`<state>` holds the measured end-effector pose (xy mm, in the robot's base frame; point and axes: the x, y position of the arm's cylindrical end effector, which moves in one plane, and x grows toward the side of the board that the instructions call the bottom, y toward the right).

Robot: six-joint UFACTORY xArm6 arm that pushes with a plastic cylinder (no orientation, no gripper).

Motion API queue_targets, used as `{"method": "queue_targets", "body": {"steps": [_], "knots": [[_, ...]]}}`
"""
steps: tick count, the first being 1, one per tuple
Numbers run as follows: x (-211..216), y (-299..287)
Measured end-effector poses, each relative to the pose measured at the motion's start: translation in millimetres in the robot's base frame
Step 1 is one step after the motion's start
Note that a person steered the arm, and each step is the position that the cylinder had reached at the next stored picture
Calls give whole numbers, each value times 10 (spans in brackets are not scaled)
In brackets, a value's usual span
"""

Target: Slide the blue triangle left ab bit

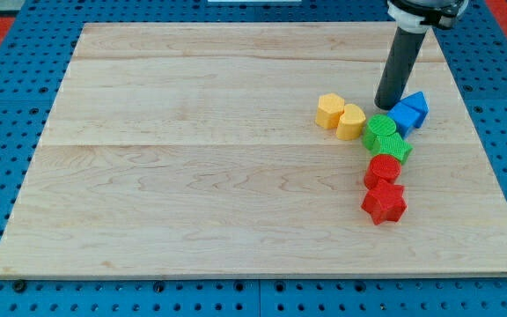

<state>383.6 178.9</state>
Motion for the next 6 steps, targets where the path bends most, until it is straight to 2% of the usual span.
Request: {"method": "queue_targets", "body": {"steps": [1,2,3,4,5,6], "knots": [[67,-135],[-320,-260],[-605,60],[-422,559],[-167,756],[-38,674]]}}
